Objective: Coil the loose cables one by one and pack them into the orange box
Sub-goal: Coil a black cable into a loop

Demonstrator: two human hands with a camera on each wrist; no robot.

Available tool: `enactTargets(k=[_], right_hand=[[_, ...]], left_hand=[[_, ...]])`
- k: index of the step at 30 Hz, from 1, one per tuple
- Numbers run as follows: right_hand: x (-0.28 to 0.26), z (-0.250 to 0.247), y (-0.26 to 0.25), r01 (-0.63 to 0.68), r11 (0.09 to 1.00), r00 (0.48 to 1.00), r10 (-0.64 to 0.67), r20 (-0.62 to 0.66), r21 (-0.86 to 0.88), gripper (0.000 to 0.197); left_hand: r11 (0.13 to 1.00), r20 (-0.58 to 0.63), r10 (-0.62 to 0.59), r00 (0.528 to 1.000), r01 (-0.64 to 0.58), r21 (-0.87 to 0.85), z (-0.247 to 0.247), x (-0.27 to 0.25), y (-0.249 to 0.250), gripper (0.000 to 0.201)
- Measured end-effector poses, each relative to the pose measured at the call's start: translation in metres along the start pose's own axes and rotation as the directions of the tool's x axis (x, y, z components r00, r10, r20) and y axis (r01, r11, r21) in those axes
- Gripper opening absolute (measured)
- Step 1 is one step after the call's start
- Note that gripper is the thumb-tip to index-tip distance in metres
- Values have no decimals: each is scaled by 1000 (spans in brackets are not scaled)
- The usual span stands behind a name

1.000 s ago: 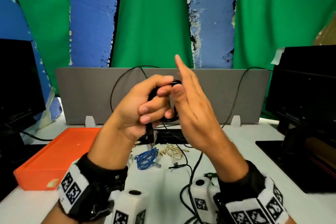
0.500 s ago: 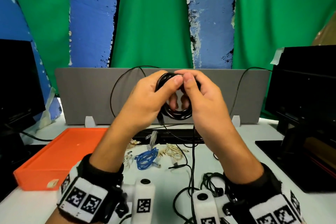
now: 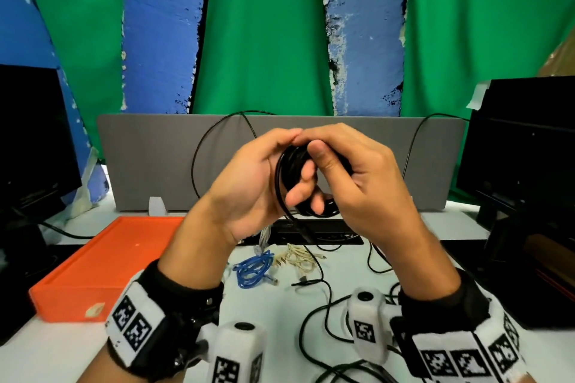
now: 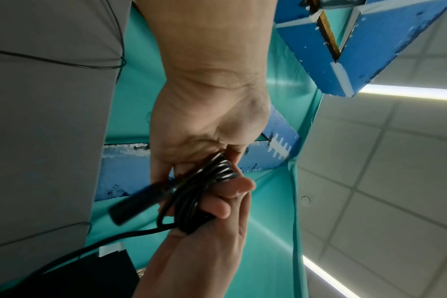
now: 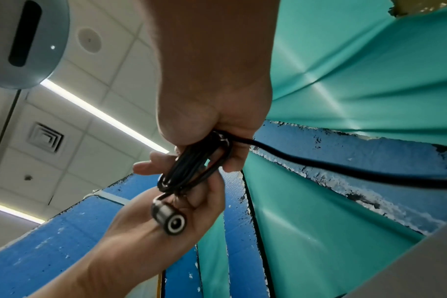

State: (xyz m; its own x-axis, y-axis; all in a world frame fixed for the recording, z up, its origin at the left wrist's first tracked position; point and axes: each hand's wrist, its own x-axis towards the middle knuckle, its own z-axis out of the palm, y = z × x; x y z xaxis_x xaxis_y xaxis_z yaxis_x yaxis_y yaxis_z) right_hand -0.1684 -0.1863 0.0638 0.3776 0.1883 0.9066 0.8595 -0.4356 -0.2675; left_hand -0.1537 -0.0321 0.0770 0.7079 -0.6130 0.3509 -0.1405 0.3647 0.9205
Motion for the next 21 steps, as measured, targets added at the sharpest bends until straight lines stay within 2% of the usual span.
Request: enactTargets(k=[3, 5, 7, 9, 12, 15, 18, 21], right_hand=[[0, 3, 5, -72, 997, 997, 72, -22, -7, 25], [1, 2, 6, -142, 990, 989, 143, -46, 23, 25], [2, 3, 4, -211, 966, 976, 217, -24, 150, 19], [4, 7, 4, -264, 909, 960, 279, -2, 321, 23], [4, 13, 2, -309, 848, 932, 360, -39, 430, 38], [3, 15, -2, -356, 800, 906, 422, -32, 482, 40], [2, 16, -7, -395, 744, 887, 461, 15, 538, 36], [1, 20, -8, -455, 703, 874, 470, 124, 547, 34]], left_hand=[[999, -12, 24, 1000, -25, -48, 4, 4, -7, 53], [996, -74, 84, 994, -82, 25, 7, 5, -11, 45], [984, -131, 159, 979, -146, 101, 12, 4, -10, 36], [976, -173, 207, 963, -189, 112, 19, 3, -7, 32], [974, -169, 202, 965, -216, -66, 24, 4, -6, 28], [936, -103, 185, 977, -207, -285, 18, 6, -6, 27], [872, -36, 213, 976, -207, -444, 10, 6, -5, 29], [791, -72, 300, 951, -290, -538, 5, 7, -3, 36]])
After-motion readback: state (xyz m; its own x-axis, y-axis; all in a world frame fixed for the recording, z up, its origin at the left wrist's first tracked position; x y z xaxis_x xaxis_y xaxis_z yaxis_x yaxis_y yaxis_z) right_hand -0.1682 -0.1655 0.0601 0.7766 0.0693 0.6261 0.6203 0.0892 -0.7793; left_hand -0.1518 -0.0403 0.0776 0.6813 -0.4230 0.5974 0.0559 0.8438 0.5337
